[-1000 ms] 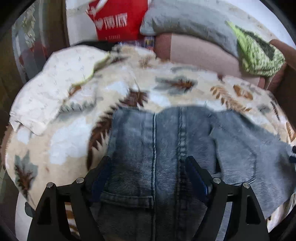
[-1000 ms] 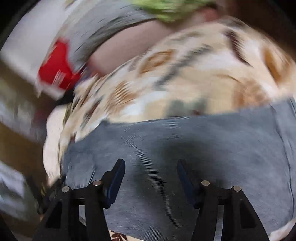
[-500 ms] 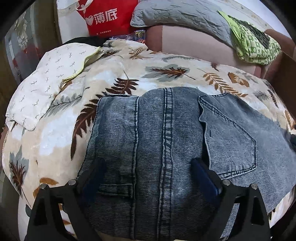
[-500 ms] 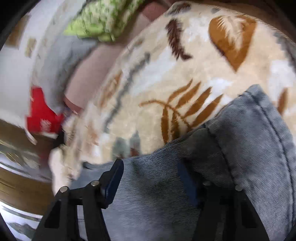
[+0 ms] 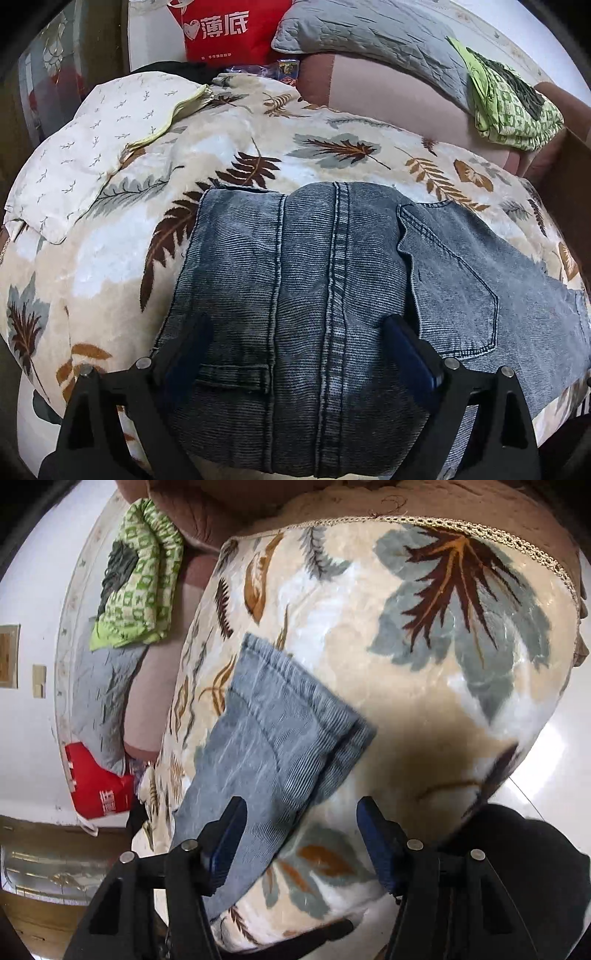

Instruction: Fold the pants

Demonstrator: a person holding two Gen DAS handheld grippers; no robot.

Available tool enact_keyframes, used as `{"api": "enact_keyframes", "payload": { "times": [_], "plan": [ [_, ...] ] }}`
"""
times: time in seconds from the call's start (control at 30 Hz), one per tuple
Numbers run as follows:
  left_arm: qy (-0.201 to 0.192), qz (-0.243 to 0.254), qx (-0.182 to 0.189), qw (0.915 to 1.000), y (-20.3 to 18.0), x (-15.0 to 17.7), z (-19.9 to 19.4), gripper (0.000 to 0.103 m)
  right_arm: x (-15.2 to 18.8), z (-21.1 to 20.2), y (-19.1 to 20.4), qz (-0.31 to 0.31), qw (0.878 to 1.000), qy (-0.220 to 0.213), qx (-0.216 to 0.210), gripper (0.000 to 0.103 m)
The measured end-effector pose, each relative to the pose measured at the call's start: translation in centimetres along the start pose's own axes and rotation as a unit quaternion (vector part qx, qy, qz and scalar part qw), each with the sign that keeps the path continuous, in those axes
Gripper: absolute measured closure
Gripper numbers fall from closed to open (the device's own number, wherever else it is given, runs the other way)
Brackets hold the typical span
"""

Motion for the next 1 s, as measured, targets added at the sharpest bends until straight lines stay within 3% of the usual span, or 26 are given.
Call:
{"api": "enact_keyframes", "payload": {
  "times": [0.27, 0.3, 0.33, 0.43, 0.57, 0.6, 0.63, 0.73, 0.83, 0.9, 0.93, 1.0],
  "plan": [
    [-0.015, 0.002, -0.018, 0.9997, 0.3, -0.4, -0.7, 0.008, -3.4, 1.3, -0.9, 0.033, 0.999, -0.041, 0.007, 0.04],
    [-0.019, 0.006, -0.023, 0.9995, 0.3, -0.6, -0.9, 0.008, -3.6, 1.2, -0.8, 0.02, 0.998, -0.049, 0.019, 0.055],
    [-0.025, 0.013, -0.032, 0.9991, 0.0, -0.8, -1.2, 0.008, -3.8, 1.1, -0.9, 0.008, 0.998, -0.054, 0.03, 0.082],
    [-0.047, 0.037, -0.046, 0.9972, -1.2, -1.7, -2.5, 0.008, -4.0, 0.3, -0.1, -0.041, 0.996, -0.073, 0.043, 0.083],
    [-0.059, 0.066, -0.016, 0.9959, -6.3, -3.3, -4.0, 0.008, -3.8, -0.6, 1.5, -0.102, 0.988, -0.102, 0.057, 0.08],
    [-0.055, 0.086, 0.009, 0.9947, -9.2, -3.6, -4.2, 0.008, -3.8, 0.1, 1.2, -0.098, 0.989, -0.093, 0.06, 0.076],
    [-0.051, 0.104, 0.032, 0.9927, -12.0, -3.8, -4.5, 0.008, -3.9, 0.7, 0.7, -0.09, 0.991, -0.08, 0.063, 0.066],
    [-0.026, 0.151, 0.102, 0.983, -20.3, -3.0, -4.7, 0.008, -3.8, 0.5, 0.2, -0.069, 0.995, -0.062, 0.018, 0.04],
    [0.011, 0.191, 0.159, 0.9687, -28.7, -1.2, -4.0, 0.008, -4.1, 0.3, -0.5, -0.061, 0.996, -0.067, 0.004, 0.038],
    [0.011, 0.242, 0.13, 0.9613, -32.3, -0.2, -2.8, 0.008, -4.3, 0.3, -1.1, -0.045, 0.997, -0.063, -0.016, 0.038],
    [0.014, 0.266, 0.096, 0.959, -33.3, 0.4, -1.7, 0.008, -4.4, 0.2, -1.2, -0.041, 0.997, -0.061, -0.023, 0.038],
    [0.049, 0.294, 0.06, 0.9528, -34.2, 2.1, 0.7, 0.008, -4.8, 0.0, -1.5, -0.039, 0.997, -0.058, -0.03, 0.038]
  ]
}}
Point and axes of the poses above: each gripper's, at about its wrist camera, not at the fingertips, and z roughly the way its jaws point, y to its left, x to its underside, the point moved 9 cm from there along z, roughly the way its jaws point, and after that the axes turned 4 degrees about z, right-handed, at the moved point
